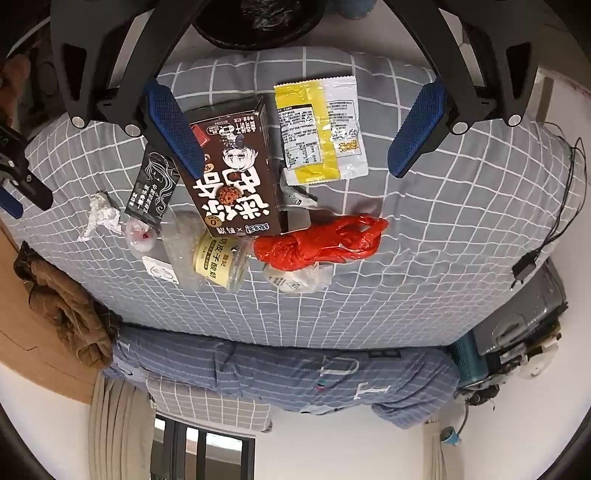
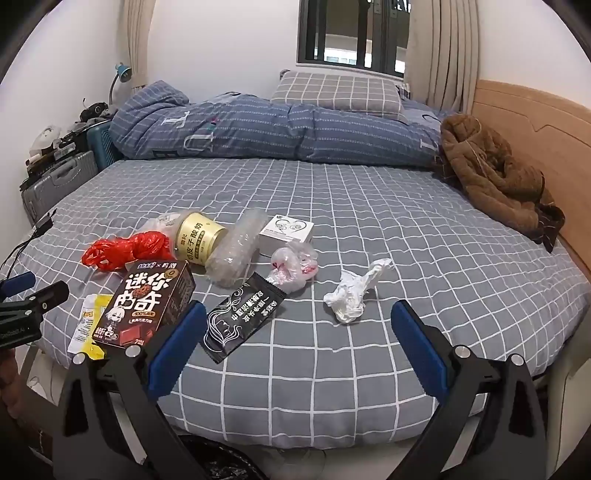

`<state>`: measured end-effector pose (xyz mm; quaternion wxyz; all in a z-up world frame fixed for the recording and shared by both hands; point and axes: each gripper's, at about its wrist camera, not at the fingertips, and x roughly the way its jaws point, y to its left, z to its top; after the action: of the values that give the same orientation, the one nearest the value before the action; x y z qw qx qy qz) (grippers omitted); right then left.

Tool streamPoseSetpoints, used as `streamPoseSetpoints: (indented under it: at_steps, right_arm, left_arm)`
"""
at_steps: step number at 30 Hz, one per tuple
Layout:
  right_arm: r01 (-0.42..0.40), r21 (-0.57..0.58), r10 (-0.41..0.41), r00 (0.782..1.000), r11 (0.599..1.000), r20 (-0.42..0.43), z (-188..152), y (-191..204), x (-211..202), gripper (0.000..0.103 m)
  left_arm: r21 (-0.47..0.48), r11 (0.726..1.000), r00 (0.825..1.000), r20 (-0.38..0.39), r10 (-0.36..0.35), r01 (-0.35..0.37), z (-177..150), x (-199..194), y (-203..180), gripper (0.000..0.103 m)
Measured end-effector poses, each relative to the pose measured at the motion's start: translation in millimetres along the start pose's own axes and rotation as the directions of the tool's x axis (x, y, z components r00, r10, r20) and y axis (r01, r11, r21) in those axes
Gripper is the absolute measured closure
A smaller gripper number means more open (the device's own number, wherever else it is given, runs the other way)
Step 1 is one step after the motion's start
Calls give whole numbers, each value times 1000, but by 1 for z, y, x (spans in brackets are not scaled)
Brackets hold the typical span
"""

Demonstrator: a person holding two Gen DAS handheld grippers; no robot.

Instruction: Collect trash

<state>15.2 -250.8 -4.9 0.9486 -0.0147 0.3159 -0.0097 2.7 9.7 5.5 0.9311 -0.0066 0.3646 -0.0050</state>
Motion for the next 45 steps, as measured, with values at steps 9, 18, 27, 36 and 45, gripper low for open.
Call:
streamPoseSetpoints:
  at_steps: [9, 18, 27, 36, 45]
  right_arm:
    - [-13, 0, 13, 1000, 1000, -8, -1, 7, 7, 7]
    - [-17, 8, 17, 1000, 1000, -14, -1, 8, 11, 7]
    - [-20, 18, 20, 1000, 1000, -6, -3, 10, 10, 7]
    - [-19, 5, 19, 1000, 1000, 4, -3, 13, 4, 7]
    - [-18, 4, 18, 1000, 1000, 9, -1, 15, 3, 7]
  left_arm:
    - [8, 1000, 1000, -6, 11, -11, 0, 6, -1, 6]
    - [16, 1000, 1000, -20, 18, -17, 1, 10, -2, 6]
    - [36, 999, 999, -10, 31, -30, 1, 5, -6, 6]
    - [20, 999, 999, -10, 39, -39, 1, 2, -1, 6]
    - [27, 999, 999, -7, 32, -32, 2, 1, -2, 6]
